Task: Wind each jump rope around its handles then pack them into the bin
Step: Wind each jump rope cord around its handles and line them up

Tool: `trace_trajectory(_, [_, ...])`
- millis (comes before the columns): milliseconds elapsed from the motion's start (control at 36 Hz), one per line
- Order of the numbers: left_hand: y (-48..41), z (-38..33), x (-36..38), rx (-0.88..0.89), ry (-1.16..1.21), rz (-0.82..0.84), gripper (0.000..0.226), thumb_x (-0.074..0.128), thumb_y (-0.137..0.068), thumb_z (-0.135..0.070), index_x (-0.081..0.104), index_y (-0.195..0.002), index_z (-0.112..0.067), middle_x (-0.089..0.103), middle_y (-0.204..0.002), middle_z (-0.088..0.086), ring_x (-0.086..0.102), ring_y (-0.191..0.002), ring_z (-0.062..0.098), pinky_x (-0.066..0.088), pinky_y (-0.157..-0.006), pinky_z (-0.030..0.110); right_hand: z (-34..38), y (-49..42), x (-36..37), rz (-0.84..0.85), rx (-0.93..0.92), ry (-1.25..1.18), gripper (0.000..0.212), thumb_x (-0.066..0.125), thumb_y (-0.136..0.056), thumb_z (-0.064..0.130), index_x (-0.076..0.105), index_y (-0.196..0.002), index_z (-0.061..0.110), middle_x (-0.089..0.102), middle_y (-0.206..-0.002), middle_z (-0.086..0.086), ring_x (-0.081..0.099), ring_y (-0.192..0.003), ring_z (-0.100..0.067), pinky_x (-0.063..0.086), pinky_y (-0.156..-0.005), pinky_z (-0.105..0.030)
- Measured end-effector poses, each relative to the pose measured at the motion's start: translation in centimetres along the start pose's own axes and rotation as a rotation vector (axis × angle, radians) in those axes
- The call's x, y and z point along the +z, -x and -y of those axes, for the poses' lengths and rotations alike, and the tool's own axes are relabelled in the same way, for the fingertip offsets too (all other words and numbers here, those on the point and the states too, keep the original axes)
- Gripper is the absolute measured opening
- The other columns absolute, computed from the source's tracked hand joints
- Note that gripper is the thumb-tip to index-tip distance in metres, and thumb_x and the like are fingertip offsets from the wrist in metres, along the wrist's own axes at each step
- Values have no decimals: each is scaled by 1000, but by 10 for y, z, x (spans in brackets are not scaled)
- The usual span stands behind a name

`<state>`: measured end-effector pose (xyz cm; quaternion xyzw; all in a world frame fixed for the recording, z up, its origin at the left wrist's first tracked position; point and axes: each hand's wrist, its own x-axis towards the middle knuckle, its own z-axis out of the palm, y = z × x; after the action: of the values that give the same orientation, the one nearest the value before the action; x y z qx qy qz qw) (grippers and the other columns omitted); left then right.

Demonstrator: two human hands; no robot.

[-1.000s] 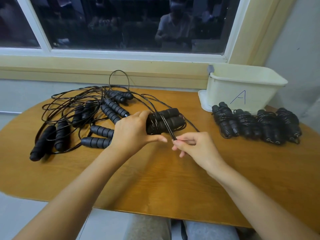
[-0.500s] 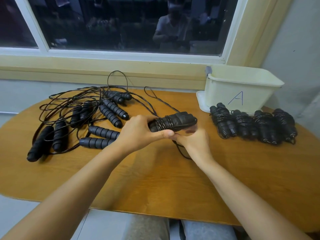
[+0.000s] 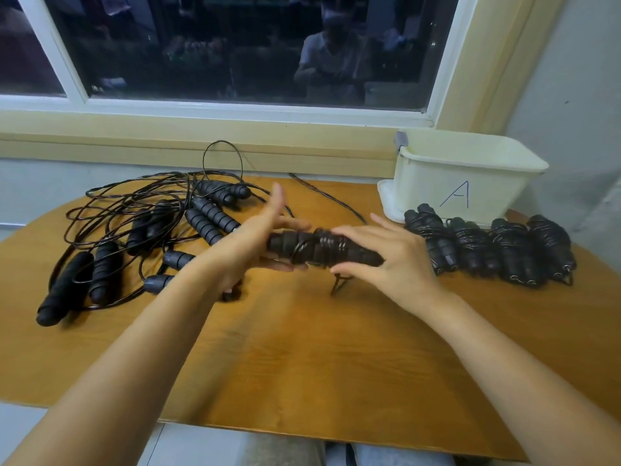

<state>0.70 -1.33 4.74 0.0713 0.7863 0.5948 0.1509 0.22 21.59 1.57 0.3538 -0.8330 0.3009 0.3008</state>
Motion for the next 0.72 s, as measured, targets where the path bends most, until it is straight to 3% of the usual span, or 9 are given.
trace_trajectory(56, [-2, 2, 0, -15, 296, 17, 97, 15, -75, -84, 59, -125, -13, 72, -110, 17, 71, -98, 27, 57, -83, 31, 6, 1, -2, -102, 254, -210, 49, 82, -73, 40, 71, -118, 26, 75, -99, 9, 66, -97, -4, 51, -94, -26])
trace_trajectory(111, [-5, 7, 16, 32, 329, -27, 91, 24, -78, -79, 57, -128, -10, 73, -110, 13, 70, -103, 24, 54, -92, 34, 6, -1, 0, -169, 444, -343, 43, 83, -74, 32, 70, -115, 32, 72, -94, 21, 67, -89, 4, 52, -81, -18])
trace_trajectory(194, [-8, 12, 53, 166, 152, -104, 66, 51, -78, -60, 54, -129, -19, 72, -108, 5, 70, -101, 15, 53, -96, 32, 6, -5, 6, -206, 551, -437, 28, 82, -78, 28, 76, -106, 28, 76, -89, 14, 70, -85, -4, 59, -77, -33])
trace_trajectory(306, [-20, 20, 70, 309, -8, -184, 44, 70, -86, -30, 51, -125, -30, 66, -90, 13, 63, -73, 14, 55, -71, 27, 4, -3, 10, -226, 626, -507, 13, 78, -83, 26, 76, -95, 30, 76, -83, 10, 71, -80, -8, 59, -74, -37])
trace_trajectory(389, [-28, 21, 65, 355, -58, -164, 35, 66, -91, -21, 56, -124, -23, 66, -78, -3, 60, -67, 0, 46, -62, 13, -3, 1, 9, -234, 713, -633, 8, 76, -85, 23, 78, -93, 23, 76, -83, 2, 71, -80, -11, 57, -72, -31])
trace_trajectory(528, [-44, 25, 46, 388, -165, -65, 28, 63, -93, -23, 64, -121, -18, 67, -90, 5, 53, -70, 18, 44, -66, 28, -12, 7, 12, -245, 873, -853, 11, 72, -87, 20, 76, -95, 12, 76, -82, 1, 67, -73, -3, 49, -62, -13])
trace_trajectory(611, [-52, 23, 38, 380, -183, 34, 34, 62, -93, -26, 59, -126, -31, 71, -107, -14, 66, -90, 32, 53, -80, 39, -17, 9, 15, -223, 945, -909, 22, 71, -86, 30, 75, -98, 11, 77, -87, 2, 70, -80, -5, 50, -65, -14])
trace_trajectory(667, [-58, 23, 37, 358, -148, 59, 38, 61, -93, -19, 53, -125, -37, 68, -110, -31, 67, -106, 11, 54, -87, 24, -22, 10, 17, -203, 1016, -951, 36, 69, -81, 41, 75, -103, 14, 77, -95, -1, 72, -91, -13, 55, -76, -24])
trace_trajectory(722, [-64, 25, 40, 343, -94, 35, 42, 60, -93, -8, 51, -127, -31, 67, -100, -35, 63, -105, -8, 48, -84, 10, -27, 10, 19, -186, 1066, -970, 43, 67, -80, 47, 74, -107, 15, 77, -100, -2, 72, -98, -19, 55, -86, -33])
